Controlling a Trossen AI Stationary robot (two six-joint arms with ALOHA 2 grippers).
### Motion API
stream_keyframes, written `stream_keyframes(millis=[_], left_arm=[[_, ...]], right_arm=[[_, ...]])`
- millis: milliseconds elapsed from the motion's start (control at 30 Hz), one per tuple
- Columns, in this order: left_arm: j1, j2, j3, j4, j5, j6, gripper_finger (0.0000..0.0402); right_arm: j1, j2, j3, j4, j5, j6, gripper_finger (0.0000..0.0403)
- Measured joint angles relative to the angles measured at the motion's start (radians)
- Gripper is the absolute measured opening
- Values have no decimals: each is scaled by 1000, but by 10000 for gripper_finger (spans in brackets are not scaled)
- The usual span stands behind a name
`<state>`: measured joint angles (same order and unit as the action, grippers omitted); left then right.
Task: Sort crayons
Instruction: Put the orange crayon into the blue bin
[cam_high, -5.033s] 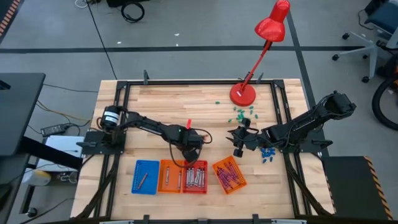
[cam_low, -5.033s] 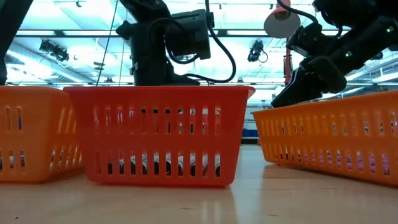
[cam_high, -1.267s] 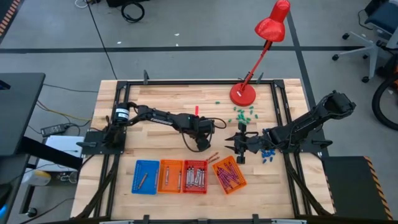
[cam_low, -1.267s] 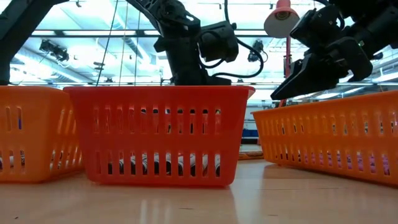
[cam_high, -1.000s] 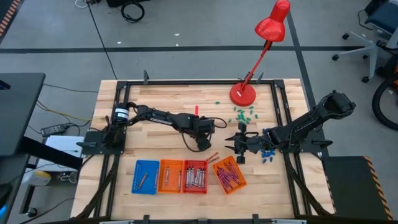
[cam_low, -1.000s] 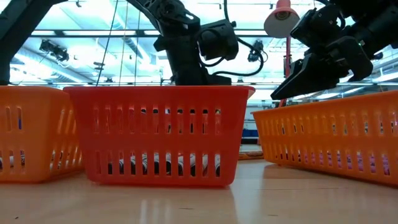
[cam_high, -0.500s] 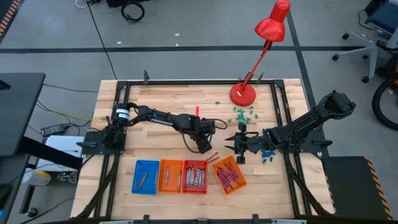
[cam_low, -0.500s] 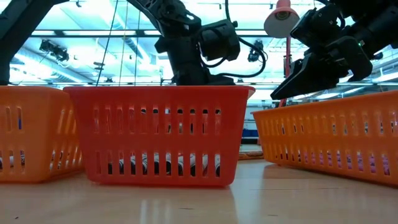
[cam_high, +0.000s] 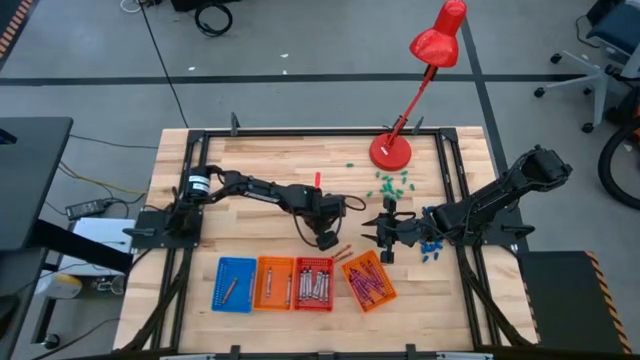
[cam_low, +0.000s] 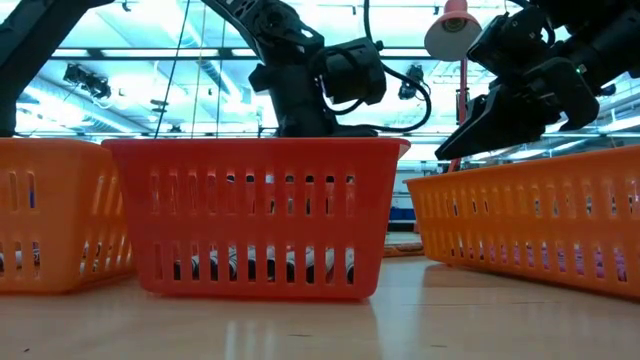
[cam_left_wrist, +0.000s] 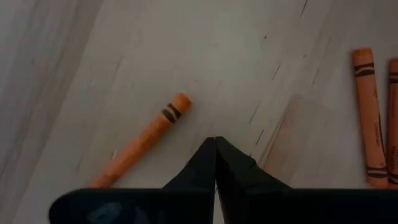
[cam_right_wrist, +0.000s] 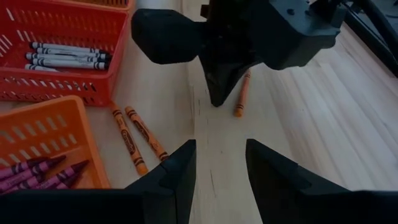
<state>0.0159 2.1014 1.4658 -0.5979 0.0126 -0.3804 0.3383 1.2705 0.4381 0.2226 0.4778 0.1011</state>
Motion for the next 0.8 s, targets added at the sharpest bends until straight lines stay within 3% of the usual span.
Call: stream_keyframes(millis=[233,433,667,733,800], left_arm=[[-7,-19,-3,-47,8,65,8],[-60,-47,-2,-83,-4,306,22],[-162,-91,-2,-122,-404,484,57],[-177,-91,0,-112,-463,507,73],[-175,-91,0,-114,-459,503,92]], right_arm=[[1,0,0,0,-3,1,144],[1,0,0,0,-3,1,144],[1,0,0,6,-2,-3,144],[1,0,0,9,-1,-4,144],[1,0,0,8,0,-2,144]])
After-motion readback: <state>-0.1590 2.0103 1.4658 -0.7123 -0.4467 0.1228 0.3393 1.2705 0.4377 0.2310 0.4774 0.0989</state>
